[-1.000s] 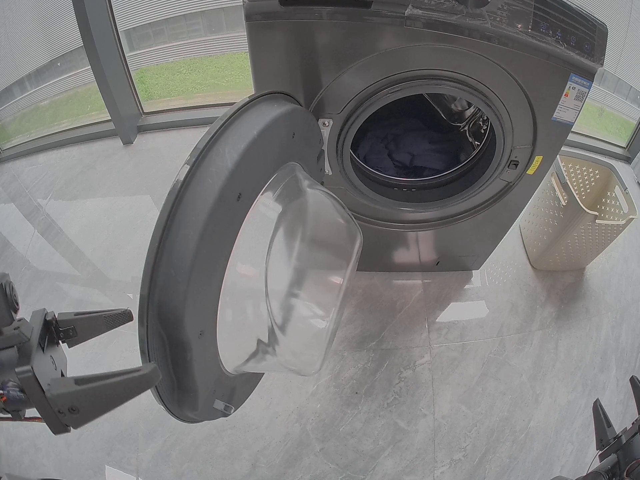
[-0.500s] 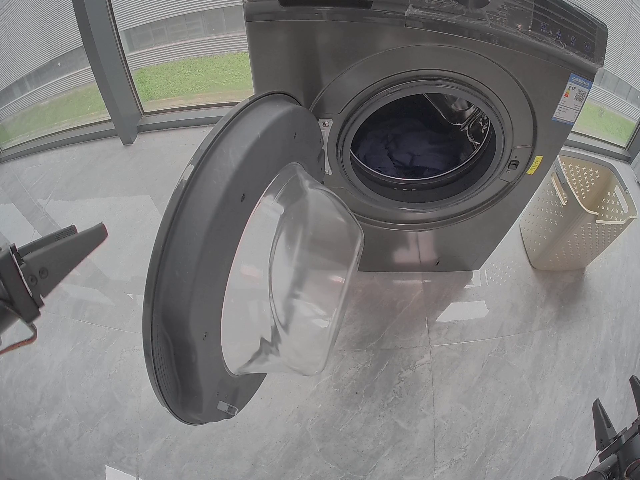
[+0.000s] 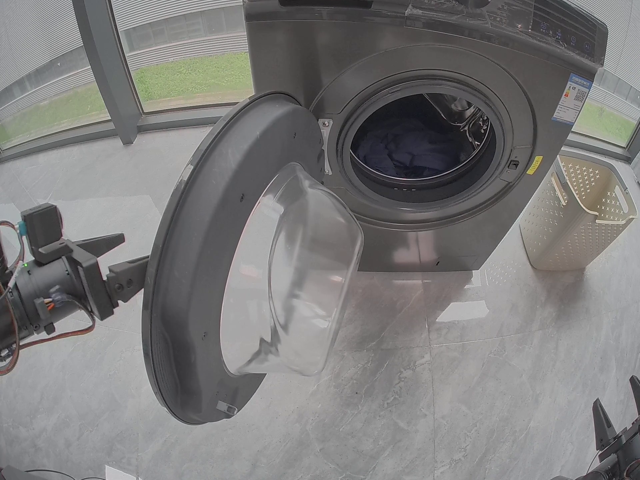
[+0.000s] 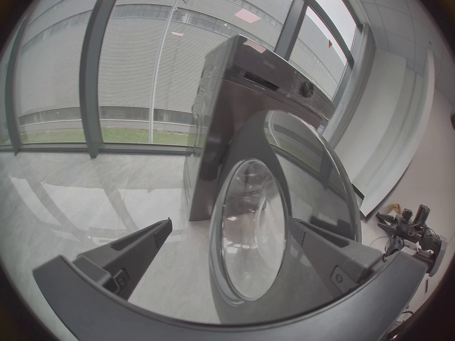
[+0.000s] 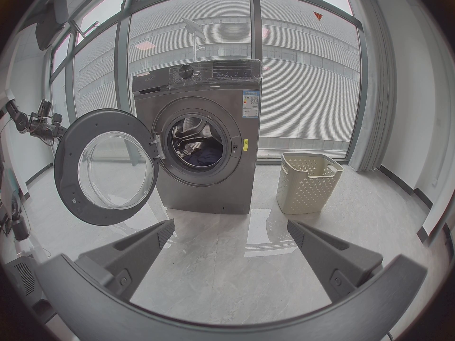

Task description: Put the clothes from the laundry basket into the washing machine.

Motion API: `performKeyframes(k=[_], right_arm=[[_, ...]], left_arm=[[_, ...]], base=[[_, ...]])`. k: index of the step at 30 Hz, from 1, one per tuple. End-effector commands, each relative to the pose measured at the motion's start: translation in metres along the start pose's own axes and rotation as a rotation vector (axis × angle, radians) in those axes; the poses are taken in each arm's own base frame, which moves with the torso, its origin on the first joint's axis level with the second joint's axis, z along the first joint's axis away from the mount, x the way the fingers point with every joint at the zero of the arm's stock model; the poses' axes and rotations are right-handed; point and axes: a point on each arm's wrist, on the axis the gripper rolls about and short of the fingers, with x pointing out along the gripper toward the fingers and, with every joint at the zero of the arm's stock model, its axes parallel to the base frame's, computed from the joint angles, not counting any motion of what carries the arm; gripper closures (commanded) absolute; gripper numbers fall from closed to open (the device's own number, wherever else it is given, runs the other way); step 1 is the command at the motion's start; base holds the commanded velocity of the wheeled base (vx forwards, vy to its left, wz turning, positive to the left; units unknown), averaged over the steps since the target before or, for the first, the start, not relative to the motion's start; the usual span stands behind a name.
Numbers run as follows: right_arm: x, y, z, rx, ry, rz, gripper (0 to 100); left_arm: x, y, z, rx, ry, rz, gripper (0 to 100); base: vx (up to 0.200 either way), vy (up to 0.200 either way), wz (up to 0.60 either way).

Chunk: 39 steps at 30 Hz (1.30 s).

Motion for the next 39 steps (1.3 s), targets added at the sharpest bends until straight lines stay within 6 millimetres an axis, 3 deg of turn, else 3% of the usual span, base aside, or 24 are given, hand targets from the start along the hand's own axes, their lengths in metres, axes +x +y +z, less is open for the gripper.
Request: performKeyframes(k=[1, 12, 39], right_arm=[[0.0, 0.0, -0.005, 0.0, 0.006, 0.0, 0], [0.0, 0.0, -0.005, 0.0, 0.006, 0.0, 0], [0.0, 0.0, -0.005, 0.0, 0.006, 0.0, 0]], left_arm=[[0.03, -0.016, -0.001, 0.013, 0.049, -0.078, 0], [0.063, -0.051, 0.007, 0.019, 0.067, -0.167, 0], [0.136, -0.085, 0.023, 0.0, 0.063, -0.263, 0]], base=[[0.0, 0.0, 0.0], [0.0, 0.0, 0.0], [0.0, 0.0, 0.0]])
